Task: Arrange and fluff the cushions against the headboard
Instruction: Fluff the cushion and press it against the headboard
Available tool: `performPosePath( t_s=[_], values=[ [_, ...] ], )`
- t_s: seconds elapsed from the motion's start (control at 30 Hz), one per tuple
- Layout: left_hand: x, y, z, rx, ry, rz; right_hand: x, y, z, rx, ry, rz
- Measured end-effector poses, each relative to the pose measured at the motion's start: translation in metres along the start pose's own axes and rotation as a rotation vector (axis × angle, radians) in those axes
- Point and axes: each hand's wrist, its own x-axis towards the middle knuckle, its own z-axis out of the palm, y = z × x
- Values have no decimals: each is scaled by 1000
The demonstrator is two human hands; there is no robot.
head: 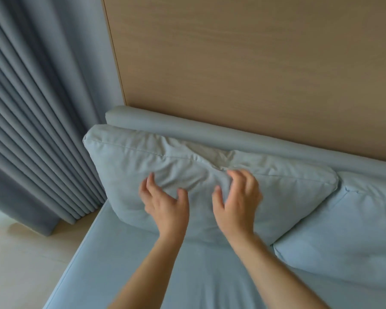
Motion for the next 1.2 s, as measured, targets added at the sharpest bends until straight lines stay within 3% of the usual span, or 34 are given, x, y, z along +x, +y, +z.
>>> performPosePath(
  t_s=[0.07, 0.13, 0.2, 0.27, 0.4, 0.6, 0.8, 1.0, 1.2],
  values=[
    [21, 31, -13, 97, -46, 379, -39, 17, -7, 278, -28, 340],
    [51, 60, -14, 300, -262, 622, -68, 39, -3, 600, -166, 1003],
    [79, 79, -4, 658, -549, 716, -88, 63, 8, 943, -316, 1593],
    [100, 78, 10, 975, -746, 706, -104, 80, 24, 1235, -321, 1792],
    [124, 51, 34, 1183, -830, 804, -114, 91, 76, 1550, -104, 1892],
    [144, 30, 45, 921, -709, 1020, -122, 76, 152, 1756, -88, 1823],
    [155, 37, 43, 893, -738, 1036, -113, 50, 169, 1801, 62, 1772],
    [184, 34, 30, 931, -740, 974, -108, 19, 178, 1818, -44, 1773],
    [188, 27, 33, 959, -788, 933, -111, 30, 183, 1683, -25, 1883]
  ],
)
